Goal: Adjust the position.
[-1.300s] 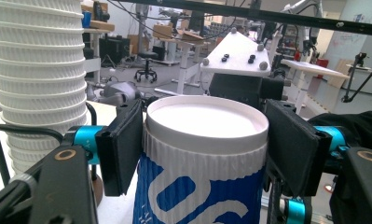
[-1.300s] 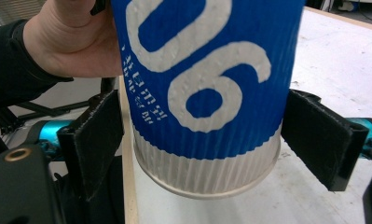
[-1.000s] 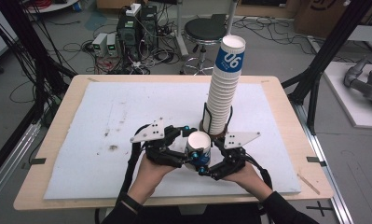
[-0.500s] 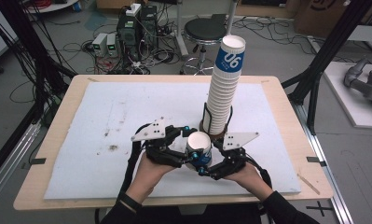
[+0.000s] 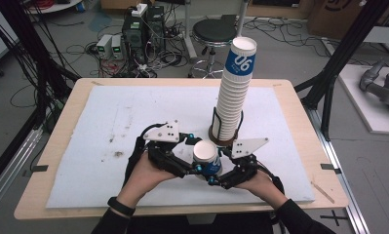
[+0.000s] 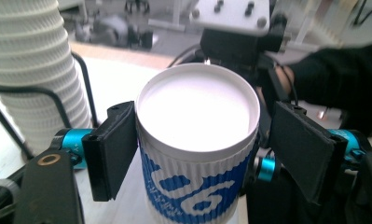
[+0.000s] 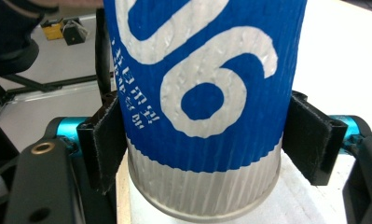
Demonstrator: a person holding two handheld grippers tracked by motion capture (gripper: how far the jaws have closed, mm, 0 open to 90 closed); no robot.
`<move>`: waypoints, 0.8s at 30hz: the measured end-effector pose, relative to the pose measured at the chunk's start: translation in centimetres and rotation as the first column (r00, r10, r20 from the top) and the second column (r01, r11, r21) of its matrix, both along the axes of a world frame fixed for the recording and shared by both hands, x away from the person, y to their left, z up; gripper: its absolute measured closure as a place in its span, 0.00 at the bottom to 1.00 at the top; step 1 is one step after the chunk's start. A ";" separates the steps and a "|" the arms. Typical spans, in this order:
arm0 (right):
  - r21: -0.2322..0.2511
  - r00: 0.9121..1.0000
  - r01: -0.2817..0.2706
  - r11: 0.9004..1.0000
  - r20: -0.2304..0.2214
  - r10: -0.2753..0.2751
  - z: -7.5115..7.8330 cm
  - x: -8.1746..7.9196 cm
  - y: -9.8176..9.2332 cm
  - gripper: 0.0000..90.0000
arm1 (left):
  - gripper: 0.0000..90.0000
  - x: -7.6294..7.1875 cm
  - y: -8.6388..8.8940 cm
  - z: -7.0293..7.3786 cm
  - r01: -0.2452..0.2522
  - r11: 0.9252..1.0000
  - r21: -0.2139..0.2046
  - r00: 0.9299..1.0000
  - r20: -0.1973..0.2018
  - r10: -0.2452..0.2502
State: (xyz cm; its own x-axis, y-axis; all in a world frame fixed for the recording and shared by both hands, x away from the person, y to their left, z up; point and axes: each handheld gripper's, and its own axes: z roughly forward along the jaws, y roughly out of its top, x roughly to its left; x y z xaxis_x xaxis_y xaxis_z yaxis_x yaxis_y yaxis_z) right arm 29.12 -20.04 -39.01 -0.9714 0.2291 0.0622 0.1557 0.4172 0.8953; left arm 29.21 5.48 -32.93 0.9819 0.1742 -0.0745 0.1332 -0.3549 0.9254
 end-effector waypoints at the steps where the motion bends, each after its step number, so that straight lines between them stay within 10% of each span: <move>1: -0.006 1.000 -0.004 1.000 -0.005 0.004 0.0 0.0 0.1 0.25 | 0.26 0.0 -0.1 0.1 0.000 1.000 0.025 1.000 0.002 0.000; 7: -0.071 0.999 -0.031 0.997 -0.014 0.030 -0.3 -0.3 0.6 0.25 | 0.28 -0.3 -0.7 0.2 0.011 0.991 0.133 1.000 0.017 -0.014; 12: -0.073 0.999 -0.042 0.996 -0.005 0.042 -0.3 -0.4 0.7 0.25 | 0.32 -0.2 -0.7 0.0 0.020 0.991 0.133 1.000 0.019 -0.023; 24: 0.095 1.000 0.006 0.995 -0.028 -0.003 0.7 0.1 -0.9 0.17 | 0.33 0.4 1.3 0.1 -0.006 0.995 -0.101 1.000 0.016 0.007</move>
State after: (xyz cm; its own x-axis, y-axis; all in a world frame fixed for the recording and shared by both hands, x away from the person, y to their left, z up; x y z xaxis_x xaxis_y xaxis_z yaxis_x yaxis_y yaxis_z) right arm 29.26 -20.97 -38.32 -0.9680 0.2250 0.1108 0.1827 0.3299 0.9262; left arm 29.62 6.80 -32.86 0.9820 0.1730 -0.0755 0.1193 -0.2588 0.9585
